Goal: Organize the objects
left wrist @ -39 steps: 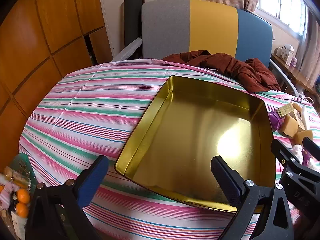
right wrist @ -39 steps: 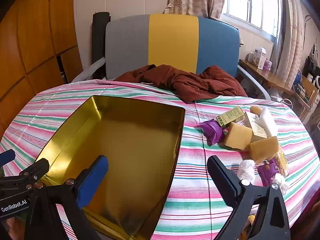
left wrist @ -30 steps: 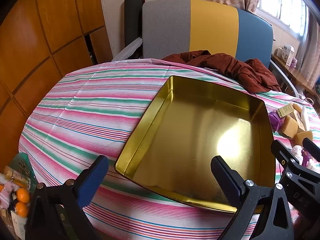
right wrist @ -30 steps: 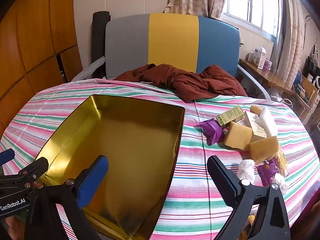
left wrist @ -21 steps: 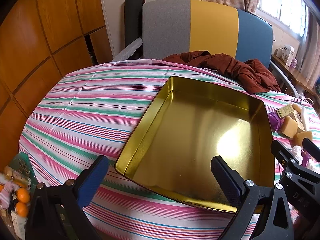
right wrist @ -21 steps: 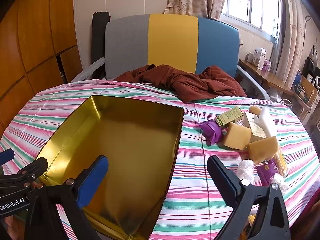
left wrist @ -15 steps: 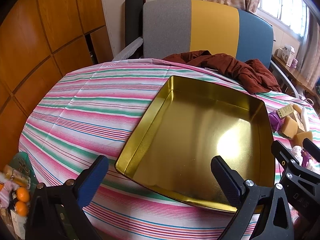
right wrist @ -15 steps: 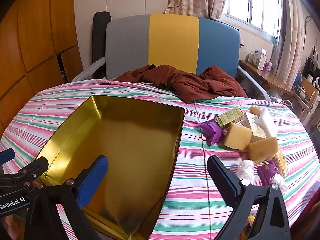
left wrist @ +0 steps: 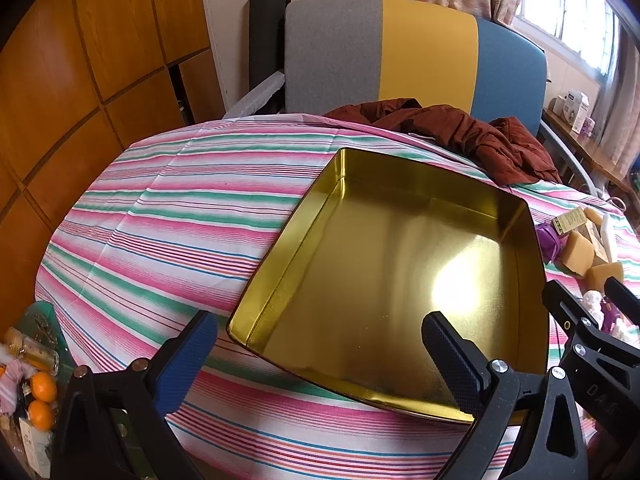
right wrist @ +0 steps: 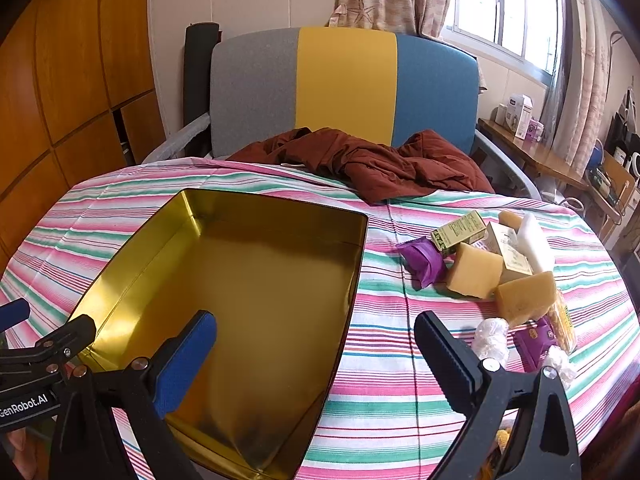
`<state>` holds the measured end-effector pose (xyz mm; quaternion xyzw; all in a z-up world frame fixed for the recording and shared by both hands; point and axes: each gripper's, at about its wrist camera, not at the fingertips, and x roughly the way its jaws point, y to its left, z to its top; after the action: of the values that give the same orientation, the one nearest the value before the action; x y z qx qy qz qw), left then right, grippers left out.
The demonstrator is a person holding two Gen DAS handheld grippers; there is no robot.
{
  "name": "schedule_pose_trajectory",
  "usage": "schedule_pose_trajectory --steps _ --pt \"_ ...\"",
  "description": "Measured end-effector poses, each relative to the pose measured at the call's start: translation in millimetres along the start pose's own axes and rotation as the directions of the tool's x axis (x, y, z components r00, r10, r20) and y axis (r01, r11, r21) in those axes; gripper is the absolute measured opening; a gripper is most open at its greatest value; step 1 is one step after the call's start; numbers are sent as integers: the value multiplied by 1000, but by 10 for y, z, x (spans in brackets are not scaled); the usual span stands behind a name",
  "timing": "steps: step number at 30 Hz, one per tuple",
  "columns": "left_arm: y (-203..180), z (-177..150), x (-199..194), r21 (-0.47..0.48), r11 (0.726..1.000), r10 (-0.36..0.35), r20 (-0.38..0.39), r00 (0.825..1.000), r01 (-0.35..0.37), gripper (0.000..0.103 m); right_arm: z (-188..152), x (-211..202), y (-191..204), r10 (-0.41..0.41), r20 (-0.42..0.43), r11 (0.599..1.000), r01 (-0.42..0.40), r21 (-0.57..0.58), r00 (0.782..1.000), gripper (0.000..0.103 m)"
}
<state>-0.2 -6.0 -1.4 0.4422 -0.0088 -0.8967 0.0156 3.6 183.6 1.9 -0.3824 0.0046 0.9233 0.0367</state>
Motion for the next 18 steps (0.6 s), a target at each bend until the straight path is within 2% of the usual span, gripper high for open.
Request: schedule_pose_trajectory --steps 9,14,18 --pt "8 -1 -10 -15 1000 -7 1 1000 7 103 -2 -22 -12 11 6 1000 -11 2 1000 101" --pt "-51 -26 -23 -13 996 -91 -13 996 91 103 10 -99 -63 38 27 999 -38 2 999 101" --pt "-130 -104 -49 -24 985 -173 -9 985 172 103 36 -224 -150 53 64 999 -53 0 997 101"
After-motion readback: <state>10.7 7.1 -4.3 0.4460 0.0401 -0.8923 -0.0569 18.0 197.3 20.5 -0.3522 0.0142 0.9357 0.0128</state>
